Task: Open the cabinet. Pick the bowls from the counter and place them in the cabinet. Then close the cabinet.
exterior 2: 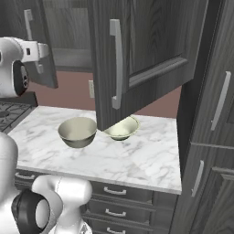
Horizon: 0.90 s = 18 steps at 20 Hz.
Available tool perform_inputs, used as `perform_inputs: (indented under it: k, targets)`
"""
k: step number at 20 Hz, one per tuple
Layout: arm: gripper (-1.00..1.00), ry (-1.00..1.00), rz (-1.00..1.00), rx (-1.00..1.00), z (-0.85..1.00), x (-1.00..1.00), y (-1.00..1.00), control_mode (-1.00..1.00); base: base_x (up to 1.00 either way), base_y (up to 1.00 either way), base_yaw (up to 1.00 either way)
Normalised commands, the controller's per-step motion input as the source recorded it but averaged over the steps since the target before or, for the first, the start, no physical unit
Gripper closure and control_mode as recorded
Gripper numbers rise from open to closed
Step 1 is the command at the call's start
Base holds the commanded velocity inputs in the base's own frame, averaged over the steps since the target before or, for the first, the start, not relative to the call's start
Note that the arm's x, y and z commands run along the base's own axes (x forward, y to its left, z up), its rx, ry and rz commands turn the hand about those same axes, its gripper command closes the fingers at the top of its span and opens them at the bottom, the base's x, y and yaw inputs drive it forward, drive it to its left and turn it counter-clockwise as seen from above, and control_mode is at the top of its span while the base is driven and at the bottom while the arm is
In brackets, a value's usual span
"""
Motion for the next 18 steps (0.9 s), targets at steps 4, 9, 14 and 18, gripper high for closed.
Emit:
perform_inputs:
  k: [4,9,14,18]
  targets:
    - [1.00,-0.02,0.00,0.00,-0.01,-1.00,1.00,-1.00,0.00,0.00,0.00]
    - [1.00,-0.08,-0.04,-0.03,-0.04,-1.00,1.00,-1.00,0.00,0.00,0.00]
    - [1.00,-0.12,-0.06,-0.05,0.00,-1.00,1.00,-1.00,0.00,0.00,0.00]
    - [1.00,-0.02,-0.03,-0.05,-0.08,-0.76,1.00,-1.00,0.00,0.00,0.00]
